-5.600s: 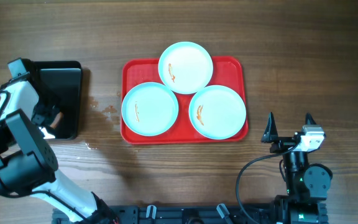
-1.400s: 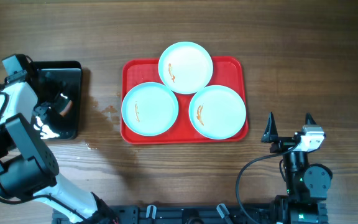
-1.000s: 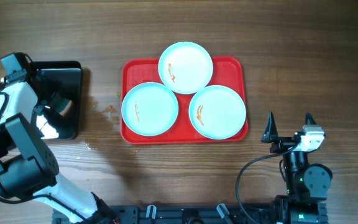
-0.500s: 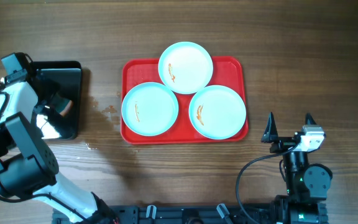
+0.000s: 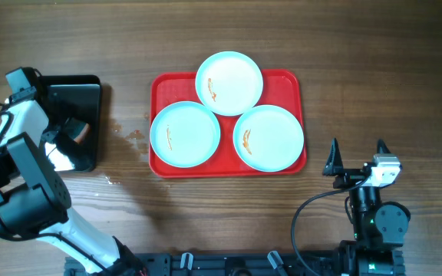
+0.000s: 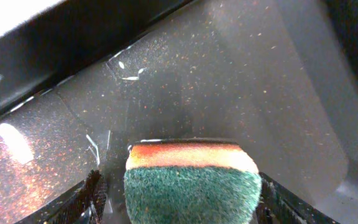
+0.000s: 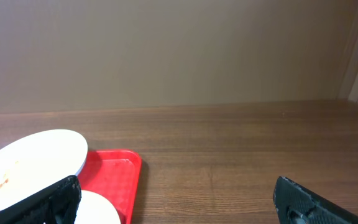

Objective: Clean dirty plates on tray and stack at the side
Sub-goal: 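Rub the held sponge around in the water of the black tray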

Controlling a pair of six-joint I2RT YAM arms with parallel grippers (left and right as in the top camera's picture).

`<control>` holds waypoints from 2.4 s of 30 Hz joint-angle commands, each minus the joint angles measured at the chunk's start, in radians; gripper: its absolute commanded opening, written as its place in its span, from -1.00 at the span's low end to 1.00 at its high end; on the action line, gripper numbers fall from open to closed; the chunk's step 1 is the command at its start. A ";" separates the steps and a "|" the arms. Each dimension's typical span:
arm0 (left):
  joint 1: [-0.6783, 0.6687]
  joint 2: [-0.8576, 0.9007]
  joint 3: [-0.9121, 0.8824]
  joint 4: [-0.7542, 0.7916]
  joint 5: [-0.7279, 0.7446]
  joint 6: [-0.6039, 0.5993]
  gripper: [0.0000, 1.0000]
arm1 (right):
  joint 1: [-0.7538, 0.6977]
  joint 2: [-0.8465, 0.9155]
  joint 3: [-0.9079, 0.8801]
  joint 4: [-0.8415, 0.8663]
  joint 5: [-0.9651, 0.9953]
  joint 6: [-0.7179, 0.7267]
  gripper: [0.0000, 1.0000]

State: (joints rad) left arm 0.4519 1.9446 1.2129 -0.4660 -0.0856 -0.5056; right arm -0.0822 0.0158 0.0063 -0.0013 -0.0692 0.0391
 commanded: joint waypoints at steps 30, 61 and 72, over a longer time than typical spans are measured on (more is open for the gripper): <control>0.002 -0.071 0.015 -0.078 0.076 0.101 1.00 | -0.005 -0.002 -0.001 0.003 0.014 -0.013 0.99; 0.002 -0.050 0.015 -0.214 0.112 0.079 0.27 | -0.005 -0.002 -0.001 0.003 0.014 -0.013 0.99; 0.002 -0.046 0.015 -0.228 0.142 0.079 -0.24 | -0.005 -0.002 -0.001 0.003 0.014 -0.013 1.00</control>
State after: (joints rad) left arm 0.4519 1.8961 1.2137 -0.6868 0.0319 -0.4240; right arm -0.0822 0.0158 0.0063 -0.0010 -0.0692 0.0391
